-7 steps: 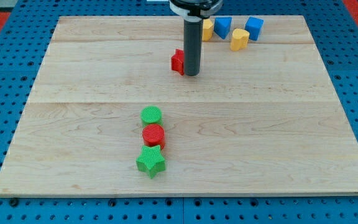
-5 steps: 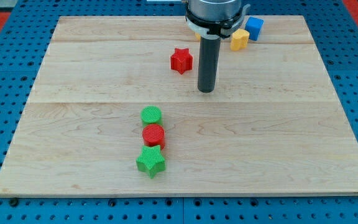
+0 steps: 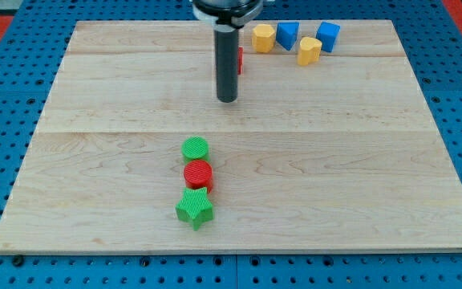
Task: Slide the red star closer to yellow hexagon
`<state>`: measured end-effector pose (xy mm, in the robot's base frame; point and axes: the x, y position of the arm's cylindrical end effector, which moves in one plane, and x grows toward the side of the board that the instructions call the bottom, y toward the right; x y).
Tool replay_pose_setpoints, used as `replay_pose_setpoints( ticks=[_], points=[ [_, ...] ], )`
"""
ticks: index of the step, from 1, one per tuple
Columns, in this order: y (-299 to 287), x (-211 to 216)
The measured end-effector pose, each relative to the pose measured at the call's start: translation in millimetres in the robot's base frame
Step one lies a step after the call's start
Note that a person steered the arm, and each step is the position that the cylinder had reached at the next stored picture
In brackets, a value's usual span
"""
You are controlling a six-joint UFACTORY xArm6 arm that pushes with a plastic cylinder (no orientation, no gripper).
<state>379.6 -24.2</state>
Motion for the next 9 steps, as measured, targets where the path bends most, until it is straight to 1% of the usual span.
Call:
replay_pose_setpoints(
  ticks=[1, 2, 3, 4, 5, 6, 7, 8, 9],
  points=[
    [-52, -22],
    [-62, -37],
    [-33, -51],
    [52, -51],
    [37, -30],
    [-12, -55],
    [-12, -95],
    [4, -103],
    [54, -92]
  ],
)
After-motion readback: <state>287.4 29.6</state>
